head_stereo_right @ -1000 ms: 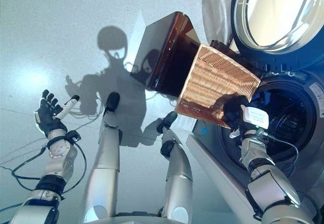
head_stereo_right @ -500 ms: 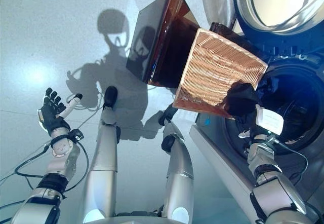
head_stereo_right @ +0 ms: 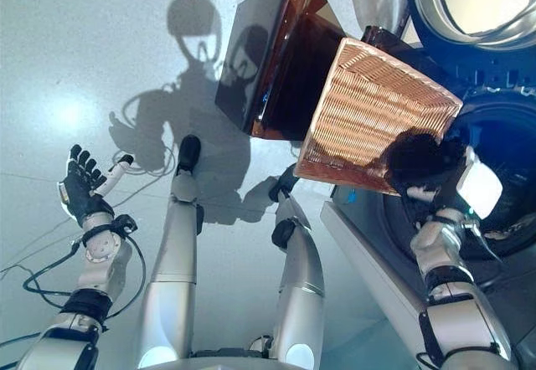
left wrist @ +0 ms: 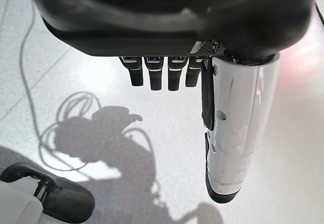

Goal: Pick up the clothes and place them into the washing machine

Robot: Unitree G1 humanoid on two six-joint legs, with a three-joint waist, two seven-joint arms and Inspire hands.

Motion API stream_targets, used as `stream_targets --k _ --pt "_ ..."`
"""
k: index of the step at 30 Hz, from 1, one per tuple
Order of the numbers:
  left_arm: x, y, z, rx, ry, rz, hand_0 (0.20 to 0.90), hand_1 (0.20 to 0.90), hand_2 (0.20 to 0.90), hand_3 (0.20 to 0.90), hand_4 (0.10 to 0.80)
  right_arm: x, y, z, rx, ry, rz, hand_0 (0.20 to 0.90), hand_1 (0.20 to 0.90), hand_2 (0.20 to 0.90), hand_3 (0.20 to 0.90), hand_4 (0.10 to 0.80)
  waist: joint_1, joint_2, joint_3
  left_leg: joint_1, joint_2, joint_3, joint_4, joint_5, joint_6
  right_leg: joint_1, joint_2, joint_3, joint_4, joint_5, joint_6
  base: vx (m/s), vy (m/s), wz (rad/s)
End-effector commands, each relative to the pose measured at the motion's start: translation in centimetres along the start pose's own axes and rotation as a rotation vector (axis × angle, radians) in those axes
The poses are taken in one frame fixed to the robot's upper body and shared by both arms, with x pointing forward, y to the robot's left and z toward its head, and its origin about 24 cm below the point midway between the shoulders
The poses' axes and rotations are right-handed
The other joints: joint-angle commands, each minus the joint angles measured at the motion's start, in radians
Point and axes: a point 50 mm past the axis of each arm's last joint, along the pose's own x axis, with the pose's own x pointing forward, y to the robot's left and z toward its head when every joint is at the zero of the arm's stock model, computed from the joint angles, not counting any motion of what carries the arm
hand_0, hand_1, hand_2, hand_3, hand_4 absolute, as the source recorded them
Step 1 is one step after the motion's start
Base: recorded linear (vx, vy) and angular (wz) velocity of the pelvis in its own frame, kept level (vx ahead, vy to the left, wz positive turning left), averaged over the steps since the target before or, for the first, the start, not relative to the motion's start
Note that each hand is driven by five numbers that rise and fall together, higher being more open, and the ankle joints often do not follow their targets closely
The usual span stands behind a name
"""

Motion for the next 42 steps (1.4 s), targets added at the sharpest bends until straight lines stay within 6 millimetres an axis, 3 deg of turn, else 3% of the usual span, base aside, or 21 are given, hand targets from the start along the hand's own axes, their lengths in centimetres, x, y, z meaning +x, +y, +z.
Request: stream_targets --k 1,2,3,4,5,8,13,15,16,23,35,42 --pt "-1.9 1.2 -0.7 -0.035 -0.026 0.027 0.9 0.9 0.9 0.9 0.8 2.1 -2.9 -0.8 -0.103 0.009 -0.139 0.9 0.9 0.9 0.9 0.8 -0.005 0.099 -0.004 0.023 -0.051 0.015 -0.081 0.014 0.029 0.023 -0.009 0.016 0.159 -0.135 0.048 -0.011 0.045 -0.04" --pt "-1.9 -1.3 -1.2 0.012 0.006 -0.09 0.9 0.9 0.9 0.9 0.8 5.1 -3.5 4.3 -0.068 0.04 -0.213 0.9 0.9 0.9 0.9 0.8 0.06 0.157 -0.003 0.014 -0.068 0.015 -0.071 0.014 0.03 0.017 -0.023 0.016 0.167 -0.14 0.046 0.0 0.0 0.0" --pt "-1.7 -1.0 -1.1 0.047 -0.001 -0.12 0.9 0.9 0.9 0.9 0.8 8.2 -8.9 3.6 -0.153 0.069 -0.266 0.9 0.9 0.9 0.9 0.8 0.087 0.17 -0.014 0.011 -0.079 0.01 -0.074 0.019 0.029 0.014 -0.033 0.008 0.18 -0.148 0.044 0.011 -0.055 0.09" --pt "-2.1 -1.3 -1.1 0.032 0.004 -0.151 0.9 0.9 0.9 0.9 0.8 9.7 -12.1 3.8 -0.217 0.096 -0.288 0.9 0.9 0.9 0.9 0.8 0.108 0.19 -0.014 0.007 -0.085 0.005 -0.075 0.02 0.027 0.013 -0.038 0.005 0.185 -0.154 0.043 0.005 -0.049 0.23" --pt "-2.4 -0.7 -0.9 0.029 -0.014 -0.161 0.9 0.9 0.9 0.9 0.8 9.9 -13.2 3.1 -0.291 0.119 -0.287 0.9 0.9 0.9 0.9 0.8 0.135 0.205 -0.017 0.009 -0.088 0.004 -0.081 0.025 0.026 0.011 -0.043 0.006 0.192 -0.158 0.042 0.008 -0.016 0.52" --pt "-2.0 -0.7 -0.2 0.002 -0.04 -0.16 0.9 0.9 0.9 0.9 0.8 10.4 -14.6 2.9 -0.326 0.125 -0.279 0.9 0.9 0.9 0.9 0.8 0.151 0.208 -0.018 0.01 -0.09 0.004 -0.079 0.028 0.026 0.003 -0.044 0.018 0.208 -0.163 0.04 0.002 0.027 0.44" --pt "-1.1 -0.3 -0.1 0.005 -0.023 -0.097 0.9 0.9 0.9 0.9 0.8 11.6 -17.2 5.1 -0.356 0.069 -0.326 0.9 0.9 0.9 0.9 0.8 0.142 0.197 -0.012 -0.009 -0.094 0.009 -0.064 0.026 0.026 -0.013 -0.046 0.03 0.219 -0.164 0.035 0.007 0.001 0.02" --pt "-1.4 -0.5 -0.5 0.004 -0.003 -0.111 0.9 0.9 0.9 0.9 0.8 11.1 -17.4 3.0 -0.394 0.128 -0.305 0.9 0.9 0.9 0.9 0.8 0.141 0.209 -0.008 -0.015 -0.098 0.006 -0.062 0.028 0.025 -0.018 -0.05 0.029 0.224 -0.165 0.034 0.0 0.0 0.0" --pt "-1.6 -0.5 -0.6 0.003 0.003 -0.113 0.9 0.9 0.9 0.9 0.8 11.2 -17.8 3.1 -0.393 0.135 -0.313 0.9 0.9 0.9 0.9 0.8 0.14 0.212 -0.005 -0.014 -0.099 0.008 -0.061 0.03 0.025 -0.018 -0.049 0.031 0.226 -0.166 0.032 0.0 0.0 0.0" --pt "-1.8 -0.1 -1.2 0.014 0.03 -0.109 0.9 0.9 0.9 0.9 0.8 10.8 -16.7 2.4 -0.403 0.138 -0.28 0.9 0.9 0.9 0.9 0.8 0.125 0.212 0.0 0.009 -0.094 0.011 -0.069 0.043 0.023 0.003 -0.039 0.031 0.223 -0.165 0.025 0.0 0.0 0.0" --pt "-1.7 2.1 -2.6 0.069 0.096 -0.037 0.9 0.9 0.9 0.9 0.8 9.8 -12.5 2.8 -0.297 0.071 -0.214 0.9 0.9 0.9 0.9 0.8 0.081 0.155 -0.008 0.198 -0.069 -0.007 -0.214 0.11 -0.001 0.198 0.002 -0.016 0.098 -0.133 0.025 -0.03 -0.046 -0.03" --pt "-1.6 4.6 -4.1 0.071 0.179 0.062 0.9 0.9 0.9 0.9 0.8 7.9 -7.8 2.7 -0.234 0.011 -0.078 0.9 0.9 0.9 0.9 0.8 0.039 0.106 -0.013 0.276 -0.043 -0.015 -0.264 0.144 -0.011 0.282 0.031 -0.037 0.034 -0.12 0.023 -0.033 -0.027 -0.05"
